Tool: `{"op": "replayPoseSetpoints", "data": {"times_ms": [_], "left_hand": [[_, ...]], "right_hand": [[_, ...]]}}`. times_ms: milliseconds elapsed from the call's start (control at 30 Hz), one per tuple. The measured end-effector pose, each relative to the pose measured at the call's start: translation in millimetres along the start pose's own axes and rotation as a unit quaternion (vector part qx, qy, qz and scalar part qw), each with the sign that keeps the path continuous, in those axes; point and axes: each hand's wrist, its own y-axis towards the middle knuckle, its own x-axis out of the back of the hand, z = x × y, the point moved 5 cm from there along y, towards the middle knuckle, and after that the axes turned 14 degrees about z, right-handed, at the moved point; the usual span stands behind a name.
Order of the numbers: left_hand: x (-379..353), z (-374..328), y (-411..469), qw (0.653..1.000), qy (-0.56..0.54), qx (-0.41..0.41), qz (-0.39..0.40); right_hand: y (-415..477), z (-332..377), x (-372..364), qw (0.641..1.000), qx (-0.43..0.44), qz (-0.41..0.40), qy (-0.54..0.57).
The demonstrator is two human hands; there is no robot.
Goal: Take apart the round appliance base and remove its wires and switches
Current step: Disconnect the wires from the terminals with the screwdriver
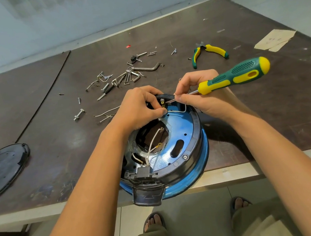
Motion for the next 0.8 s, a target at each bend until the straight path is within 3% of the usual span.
{"op": "replayPoseSetpoints", "data": {"times_ms": [433,800], "left_hand": [[-0.4,-2.1,-0.4,1.0,-0.003,-0.004,0.001],[-0.8,-3.4,-0.5,1.0,-0.017,0.0,0.013]], "right_hand": [[0.3,2.8,-2.1,1.0,-0.001,-0.003,-0.02],[6.2,-7.9,-0.1,0.996,-0.071,-0.027,0.035]]}}
